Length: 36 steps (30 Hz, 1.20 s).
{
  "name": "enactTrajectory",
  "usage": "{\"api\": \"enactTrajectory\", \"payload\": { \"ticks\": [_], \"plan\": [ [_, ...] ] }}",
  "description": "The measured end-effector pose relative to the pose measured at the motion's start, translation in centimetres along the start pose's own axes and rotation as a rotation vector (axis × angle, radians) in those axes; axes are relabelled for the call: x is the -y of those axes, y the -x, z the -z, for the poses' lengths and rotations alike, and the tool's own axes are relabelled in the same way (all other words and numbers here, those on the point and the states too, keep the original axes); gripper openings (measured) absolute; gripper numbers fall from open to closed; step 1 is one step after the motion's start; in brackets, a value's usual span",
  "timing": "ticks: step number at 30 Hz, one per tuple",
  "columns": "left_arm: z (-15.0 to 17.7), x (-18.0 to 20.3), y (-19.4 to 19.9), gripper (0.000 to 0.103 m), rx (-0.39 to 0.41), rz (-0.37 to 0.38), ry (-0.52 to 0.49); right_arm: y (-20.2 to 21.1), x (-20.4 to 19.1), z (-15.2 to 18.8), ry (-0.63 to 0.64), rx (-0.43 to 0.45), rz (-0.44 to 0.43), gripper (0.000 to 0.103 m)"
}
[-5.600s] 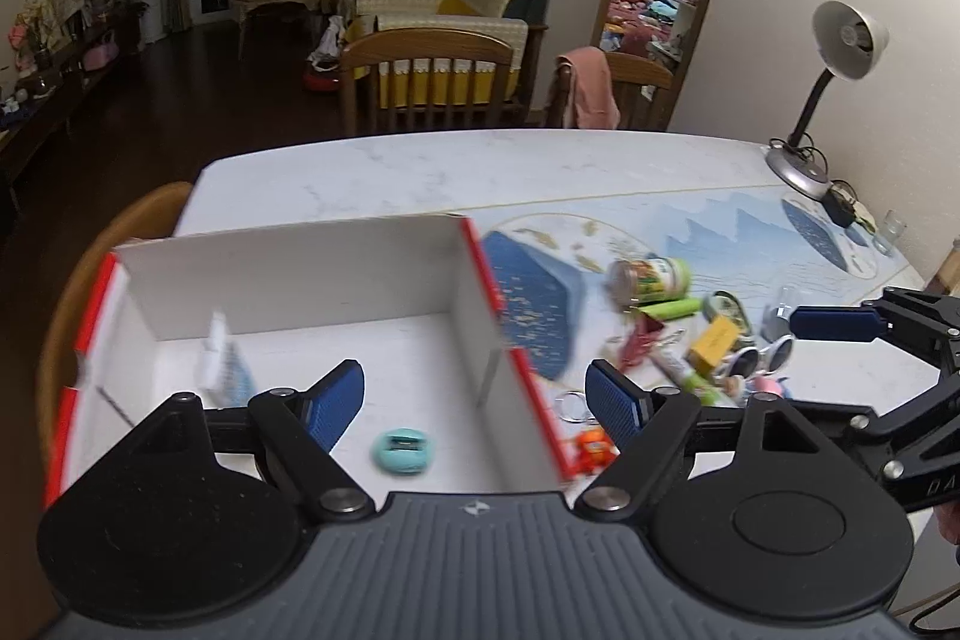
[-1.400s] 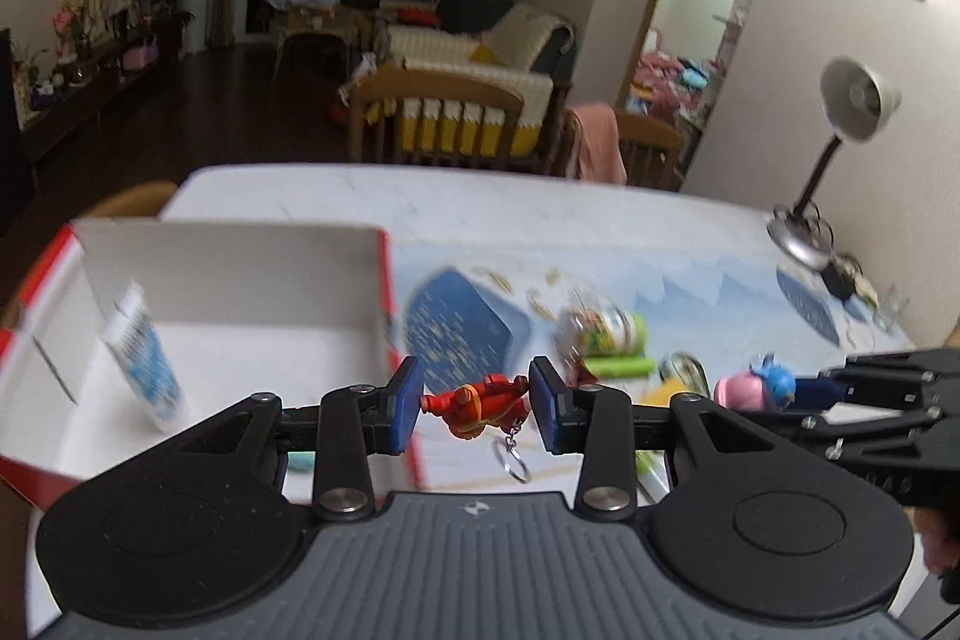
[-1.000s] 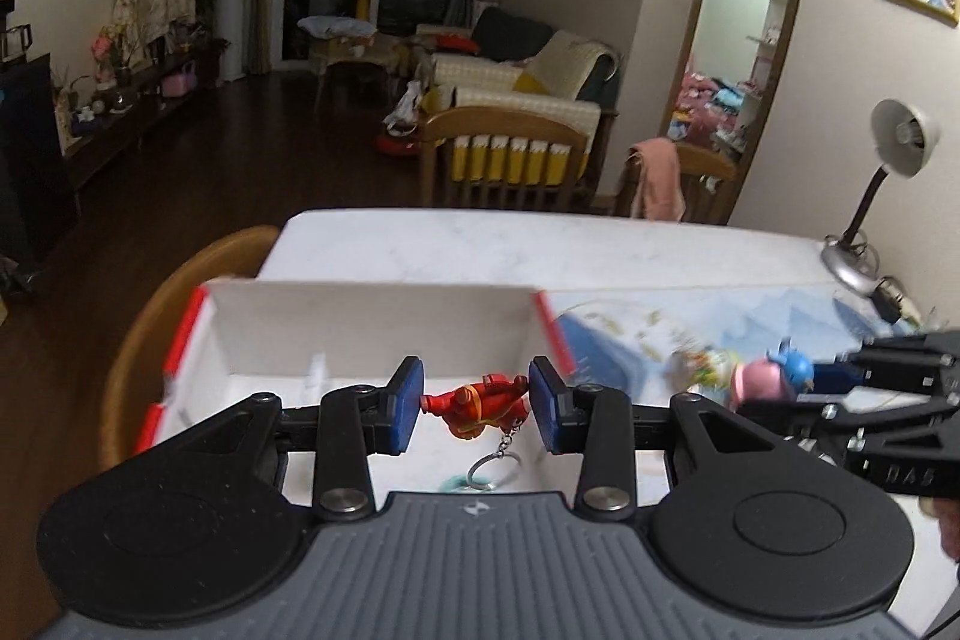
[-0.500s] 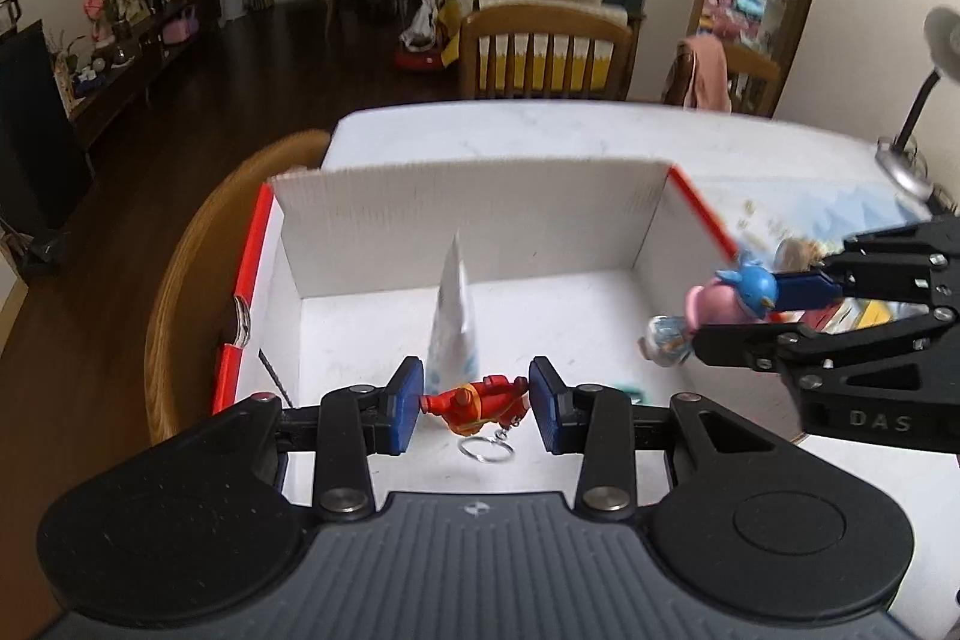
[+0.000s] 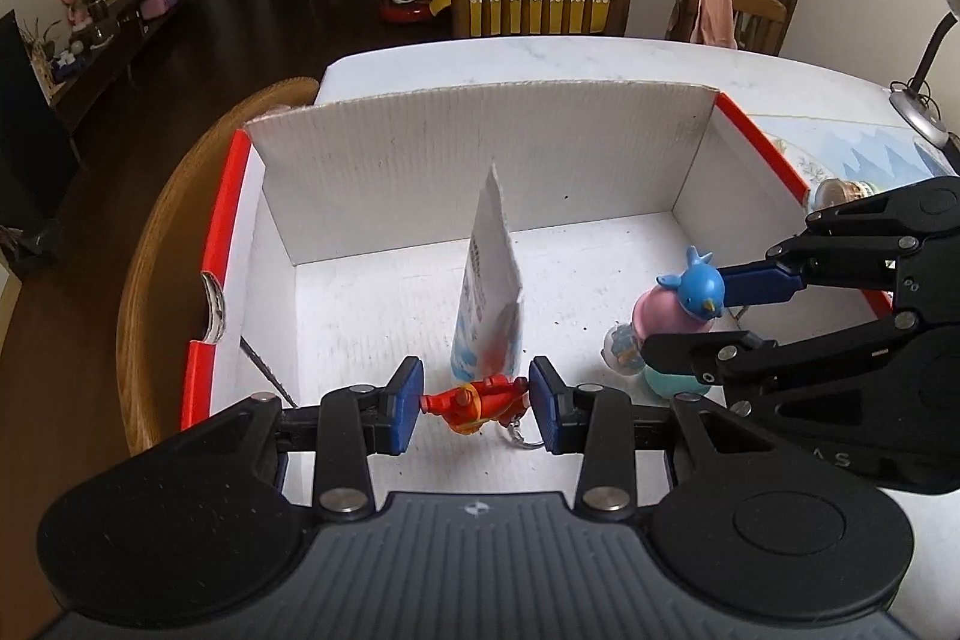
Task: Organize rigid objects
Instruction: 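Open the left tool to drop the keychain while the right tool releases the doll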
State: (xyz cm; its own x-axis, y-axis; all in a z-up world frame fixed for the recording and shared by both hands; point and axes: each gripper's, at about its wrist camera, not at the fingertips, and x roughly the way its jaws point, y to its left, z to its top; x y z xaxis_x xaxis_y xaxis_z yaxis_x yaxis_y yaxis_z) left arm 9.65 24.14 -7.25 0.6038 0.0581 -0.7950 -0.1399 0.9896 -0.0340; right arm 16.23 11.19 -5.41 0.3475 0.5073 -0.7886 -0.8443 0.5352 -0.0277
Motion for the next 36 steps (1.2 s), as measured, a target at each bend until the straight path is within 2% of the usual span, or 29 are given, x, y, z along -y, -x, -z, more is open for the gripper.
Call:
{"api": "enactTrajectory", "payload": {
  "ticks": [10,20,25,30,35,36],
  "plan": [
    [0.9,-0.7,-1.7,0.038,-0.068,0.013,0.028,-1.0,0.0,-0.2,-0.010,-0.034,0.007,0.033],
    [1.2,-0.4,-1.8,0.039,-0.083,-0.010,-0.002,0.2,0.4,0.2,-0.016,-0.024,-0.006,0.044],
    [1.5,-0.1,-1.1,0.064,-0.066,0.006,0.004,2.0,0.7,0.7,-0.038,0.003,-0.026,0.049],
    [1.7,0.1,-0.2,0.064,-0.049,0.004,0.015,4.1,0.8,1.0,-0.057,0.047,-0.036,0.053],
    [1.7,0.7,1.5,0.066,-0.017,0.006,0.018,6.5,1.1,1.2,-0.078,0.090,-0.035,0.063],
    [1.7,0.9,1.9,0.069,-0.009,0.008,0.018,6.9,1.2,1.3,-0.082,0.098,-0.034,0.064]
  ]
}}
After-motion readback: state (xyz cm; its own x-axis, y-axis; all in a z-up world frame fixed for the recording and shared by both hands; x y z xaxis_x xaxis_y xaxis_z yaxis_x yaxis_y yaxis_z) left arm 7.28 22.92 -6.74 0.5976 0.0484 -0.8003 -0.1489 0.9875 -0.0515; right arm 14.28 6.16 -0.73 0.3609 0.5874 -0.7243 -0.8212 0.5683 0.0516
